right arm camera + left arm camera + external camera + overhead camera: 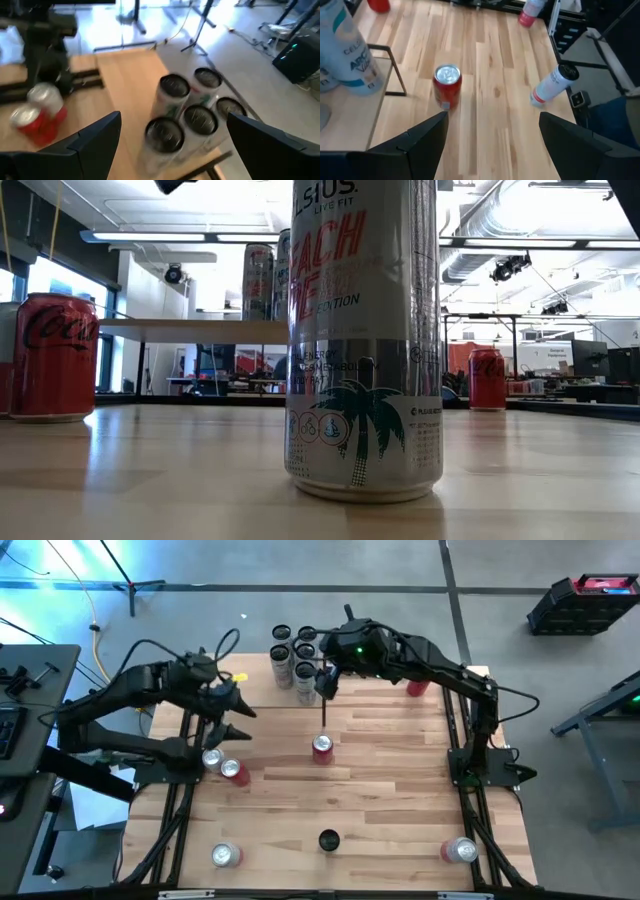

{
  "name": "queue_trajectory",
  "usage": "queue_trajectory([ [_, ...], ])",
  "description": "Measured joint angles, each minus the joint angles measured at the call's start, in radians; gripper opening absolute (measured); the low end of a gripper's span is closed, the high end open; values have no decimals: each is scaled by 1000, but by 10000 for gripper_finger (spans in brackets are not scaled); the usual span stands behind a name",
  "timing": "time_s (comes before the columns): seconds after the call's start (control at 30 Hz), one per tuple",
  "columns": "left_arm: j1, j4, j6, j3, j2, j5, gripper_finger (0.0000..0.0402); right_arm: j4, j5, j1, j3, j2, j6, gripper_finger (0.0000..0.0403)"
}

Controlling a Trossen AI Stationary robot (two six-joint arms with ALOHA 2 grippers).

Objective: Place canned beverage on shelf
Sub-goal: Put the pink soda can on the shelf aligned with the other pink soda cans

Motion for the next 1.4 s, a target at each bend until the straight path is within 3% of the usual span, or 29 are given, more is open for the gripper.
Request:
queue_trajectory([
  [0.13,-119,116,-108,0,24,-78,302,-99,-5,28,0,-29,-27,349],
  [0.3,-246,393,-248,0,86,-145,302,-258,-5,63,1,-90,-61,349],
  [0.5,-366,692,-350,0,220,-259,302,-505,-4,138,0,-177,20,349],
  [0.77,-408,1056,-538,5,397,-224,322,-591,-1,327,-1,-273,174,349],
  [0.9,-407,1041,-536,65,447,-203,339,-591,35,458,-1,-305,287,349],
  [1.1,-413,1048,-439,138,492,-126,345,-592,183,616,-2,-308,425,349],
  [1.4,-511,909,-306,140,502,-89,342,-588,287,722,-2,-273,679,349],
])
